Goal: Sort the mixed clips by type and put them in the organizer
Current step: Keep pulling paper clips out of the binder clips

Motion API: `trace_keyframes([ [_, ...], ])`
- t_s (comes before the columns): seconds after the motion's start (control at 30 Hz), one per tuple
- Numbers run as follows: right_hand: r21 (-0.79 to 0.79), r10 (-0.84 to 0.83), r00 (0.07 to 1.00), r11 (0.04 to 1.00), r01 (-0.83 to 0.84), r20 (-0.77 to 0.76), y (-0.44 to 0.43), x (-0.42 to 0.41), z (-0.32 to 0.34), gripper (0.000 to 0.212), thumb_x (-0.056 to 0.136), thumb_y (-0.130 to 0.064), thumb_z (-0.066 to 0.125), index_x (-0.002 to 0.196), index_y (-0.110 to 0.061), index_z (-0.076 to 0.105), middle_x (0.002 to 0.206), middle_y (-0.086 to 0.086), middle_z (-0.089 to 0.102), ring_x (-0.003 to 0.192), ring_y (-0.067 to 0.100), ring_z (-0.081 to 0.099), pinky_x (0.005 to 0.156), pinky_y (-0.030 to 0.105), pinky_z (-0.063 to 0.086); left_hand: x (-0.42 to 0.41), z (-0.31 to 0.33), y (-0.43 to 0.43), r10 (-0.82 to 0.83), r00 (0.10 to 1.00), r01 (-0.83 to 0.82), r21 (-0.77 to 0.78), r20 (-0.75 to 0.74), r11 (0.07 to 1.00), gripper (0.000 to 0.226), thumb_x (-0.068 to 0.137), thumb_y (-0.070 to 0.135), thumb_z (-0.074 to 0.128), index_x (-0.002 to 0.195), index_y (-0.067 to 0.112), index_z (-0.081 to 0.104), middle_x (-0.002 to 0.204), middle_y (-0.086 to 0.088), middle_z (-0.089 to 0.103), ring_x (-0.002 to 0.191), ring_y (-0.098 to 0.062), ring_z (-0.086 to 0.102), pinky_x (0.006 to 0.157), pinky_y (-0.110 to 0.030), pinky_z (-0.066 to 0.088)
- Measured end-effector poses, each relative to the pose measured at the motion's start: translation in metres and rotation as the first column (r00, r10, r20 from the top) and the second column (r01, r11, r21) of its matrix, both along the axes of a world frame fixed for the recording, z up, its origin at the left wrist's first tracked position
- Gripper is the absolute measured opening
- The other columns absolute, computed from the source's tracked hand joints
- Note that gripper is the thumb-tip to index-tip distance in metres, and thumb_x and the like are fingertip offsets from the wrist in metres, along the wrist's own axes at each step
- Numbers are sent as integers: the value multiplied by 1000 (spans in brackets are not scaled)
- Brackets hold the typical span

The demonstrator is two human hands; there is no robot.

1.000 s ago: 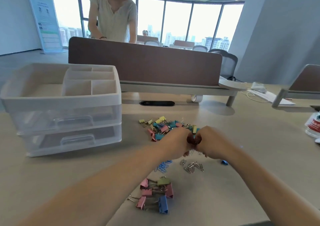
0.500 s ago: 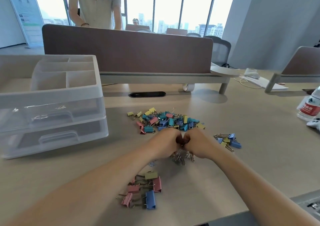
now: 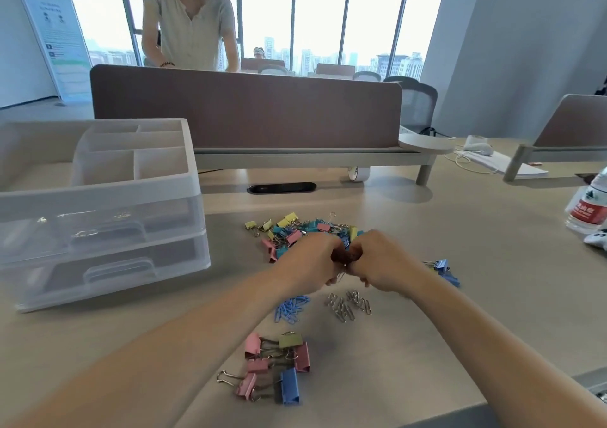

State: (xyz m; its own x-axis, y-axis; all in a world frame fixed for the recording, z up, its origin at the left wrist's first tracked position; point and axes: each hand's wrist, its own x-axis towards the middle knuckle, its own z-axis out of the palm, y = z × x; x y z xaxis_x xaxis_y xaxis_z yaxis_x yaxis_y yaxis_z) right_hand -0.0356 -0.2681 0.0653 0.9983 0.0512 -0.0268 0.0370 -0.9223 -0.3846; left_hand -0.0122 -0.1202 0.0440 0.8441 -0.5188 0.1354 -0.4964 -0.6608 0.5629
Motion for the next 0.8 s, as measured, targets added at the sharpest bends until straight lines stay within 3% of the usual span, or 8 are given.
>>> trace_keyframes([
  [0.1, -3, 18, 999, 1000, -18, 38, 11, 0, 26, 20, 79, -8, 64, 60, -13, 60, 62, 13, 68, 48, 18, 58, 50, 28, 46, 0, 23, 13, 24, 999, -24, -2, 38, 1000, 12, 85, 7, 58, 79, 15, 64, 64, -1, 69, 61, -13, 67, 68, -40, 57],
  [0.2, -45, 83, 992, 996, -79, 97, 35, 2, 60, 23, 82, -8, 63, 60, -13, 60, 61, 12, 64, 43, 11, 50, 44, 23, 39, 1, 56, 36, 85, 979, -93, 37, 186, 995, 7, 86, 9, 60, 84, 12, 66, 75, -3, 70, 71, -19, 65, 68, -39, 54],
  [0.33, -56, 164, 968, 986, -156, 191, 81, 18, 104, 19, 82, -18, 68, 65, -9, 68, 70, 16, 68, 52, 16, 50, 57, 38, 53, 4, 102, 83, 134, 940, -159, 54, 313, 986, 8, 90, 15, 63, 82, 14, 66, 77, 0, 68, 69, -16, 64, 63, -28, 50],
  [0.5, 1, 278, 940, 959, -284, 200, 152, 47, 143, 15, 83, -13, 69, 68, -10, 71, 59, 6, 68, 48, 13, 55, 58, 31, 54, 9, 148, 153, 265, 934, -268, -21, 240, 963, 10, 87, 8, 62, 82, 9, 70, 64, -3, 69, 52, -11, 65, 58, -26, 56],
  [0.63, 33, 312, 932, 946, -323, 185, 202, 74, 153, 7, 81, -10, 70, 76, -8, 74, 57, 3, 64, 52, 17, 52, 60, 31, 51, 22, 164, 198, 356, 903, -373, 31, 240, 927, 13, 84, 10, 64, 74, 16, 70, 67, -6, 70, 56, -14, 68, 56, -24, 53],
  [0.7, 33, 322, 933, 943, -331, 163, 220, 85, 154, 7, 81, -11, 71, 82, -5, 74, 58, 3, 64, 54, 18, 52, 61, 30, 48, 28, 165, 211, 390, 890, -409, 37, 236, 912, 14, 83, 7, 62, 75, 12, 72, 59, -1, 69, 51, -14, 65, 58, -21, 52],
  [0.8, -38, 330, 932, 944, -328, 152, 241, 102, 151, 13, 82, -15, 69, 85, -3, 74, 67, 4, 65, 61, 20, 54, 63, 28, 47, 37, 164, 224, 418, 884, -436, 42, 210, 899, 15, 85, -1, 58, 80, 5, 71, 48, 10, 60, 42, -1, 55, 47, -10, 43],
])
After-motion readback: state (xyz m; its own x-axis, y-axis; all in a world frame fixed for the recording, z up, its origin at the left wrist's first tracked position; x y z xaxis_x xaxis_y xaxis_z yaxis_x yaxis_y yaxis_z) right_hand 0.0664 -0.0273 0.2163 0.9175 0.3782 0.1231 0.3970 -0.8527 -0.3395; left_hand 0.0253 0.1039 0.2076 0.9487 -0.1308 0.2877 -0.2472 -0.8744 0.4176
